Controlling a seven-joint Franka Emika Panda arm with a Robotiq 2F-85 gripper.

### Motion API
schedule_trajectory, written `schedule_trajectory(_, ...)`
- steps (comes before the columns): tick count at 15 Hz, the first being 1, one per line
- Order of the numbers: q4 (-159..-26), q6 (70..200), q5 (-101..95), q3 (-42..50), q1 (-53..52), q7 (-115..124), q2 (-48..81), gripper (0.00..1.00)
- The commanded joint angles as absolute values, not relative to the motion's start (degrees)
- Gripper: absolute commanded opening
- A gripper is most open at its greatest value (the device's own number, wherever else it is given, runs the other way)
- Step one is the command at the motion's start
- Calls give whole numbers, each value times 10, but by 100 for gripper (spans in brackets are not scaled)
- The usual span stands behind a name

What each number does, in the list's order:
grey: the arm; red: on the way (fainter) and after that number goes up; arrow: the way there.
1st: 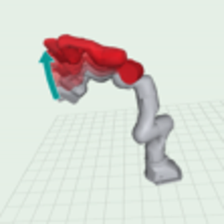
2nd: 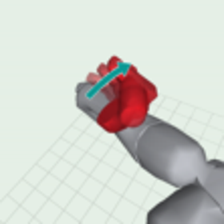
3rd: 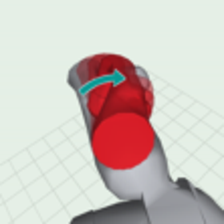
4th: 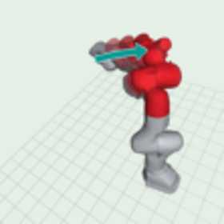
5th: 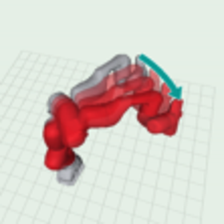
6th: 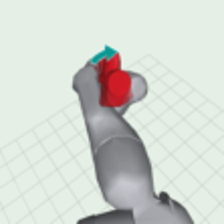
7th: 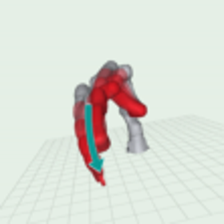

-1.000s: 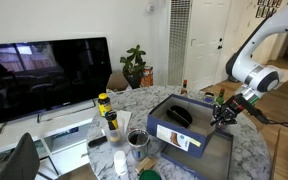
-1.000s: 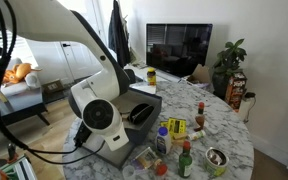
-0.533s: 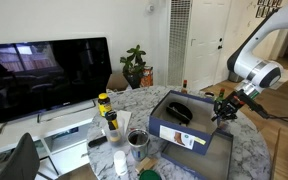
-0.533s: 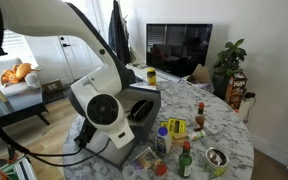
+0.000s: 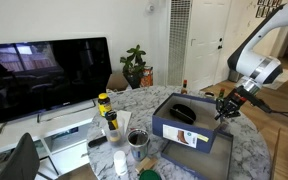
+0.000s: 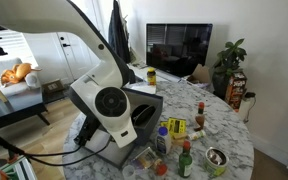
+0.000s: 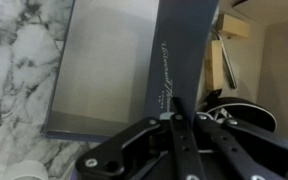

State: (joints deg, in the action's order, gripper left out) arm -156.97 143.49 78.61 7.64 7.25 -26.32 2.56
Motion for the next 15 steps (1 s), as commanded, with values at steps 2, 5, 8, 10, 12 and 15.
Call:
schedule_trajectory(2, -1571, 1409, 701, 84, 80, -190, 2, 1)
schedule_trajectory(5, -1579, 1416, 673, 85, 81, -171, -13, 1)
schedule_trajectory(8, -1586, 1423, 649, 85, 81, -145, -26, 1)
schedule_trajectory(10, -1574, 1420, 620, 85, 81, -119, -16, 1)
schedule_trajectory(12, -1581, 1416, 593, 85, 82, -95, -25, 1)
schedule_trajectory(15, -1578, 1409, 563, 85, 82, -66, -25, 1)
